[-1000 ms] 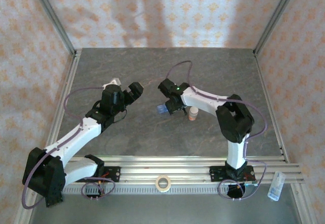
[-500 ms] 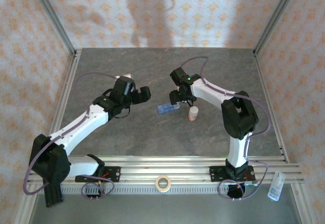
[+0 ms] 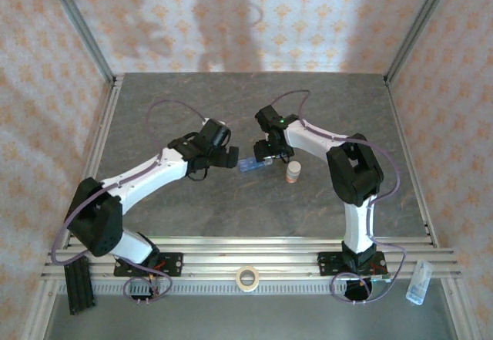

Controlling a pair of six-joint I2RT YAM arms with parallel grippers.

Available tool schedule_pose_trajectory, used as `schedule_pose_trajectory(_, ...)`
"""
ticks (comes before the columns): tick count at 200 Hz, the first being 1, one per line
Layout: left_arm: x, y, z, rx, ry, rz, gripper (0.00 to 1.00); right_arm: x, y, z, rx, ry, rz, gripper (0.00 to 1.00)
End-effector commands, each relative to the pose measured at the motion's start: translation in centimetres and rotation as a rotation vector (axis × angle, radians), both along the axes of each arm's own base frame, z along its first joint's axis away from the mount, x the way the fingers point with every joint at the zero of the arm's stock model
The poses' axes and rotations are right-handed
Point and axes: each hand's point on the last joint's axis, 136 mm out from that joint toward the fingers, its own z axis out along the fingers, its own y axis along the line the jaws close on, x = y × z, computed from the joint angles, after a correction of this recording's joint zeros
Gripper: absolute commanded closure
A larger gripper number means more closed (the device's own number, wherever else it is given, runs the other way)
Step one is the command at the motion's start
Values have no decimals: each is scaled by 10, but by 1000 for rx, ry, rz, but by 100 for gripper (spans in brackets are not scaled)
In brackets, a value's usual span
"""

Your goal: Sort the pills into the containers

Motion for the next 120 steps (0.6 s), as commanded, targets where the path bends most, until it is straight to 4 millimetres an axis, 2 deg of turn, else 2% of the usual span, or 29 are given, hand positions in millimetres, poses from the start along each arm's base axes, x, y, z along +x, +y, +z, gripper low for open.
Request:
schedule_pose_trajectory(1,-1,-4,-2,99,7,-65,0,1,-3,-7,-22,-1,-9,22)
schedule_pose_trajectory(64,1,-38,-24,153,49,-180,0,-6,-5,-17,-19,16,-13,23)
schedule_pose_trajectory(120,7,-43,-42,181,76,-189,0,-10,-7,-19,-13,21,-16,23)
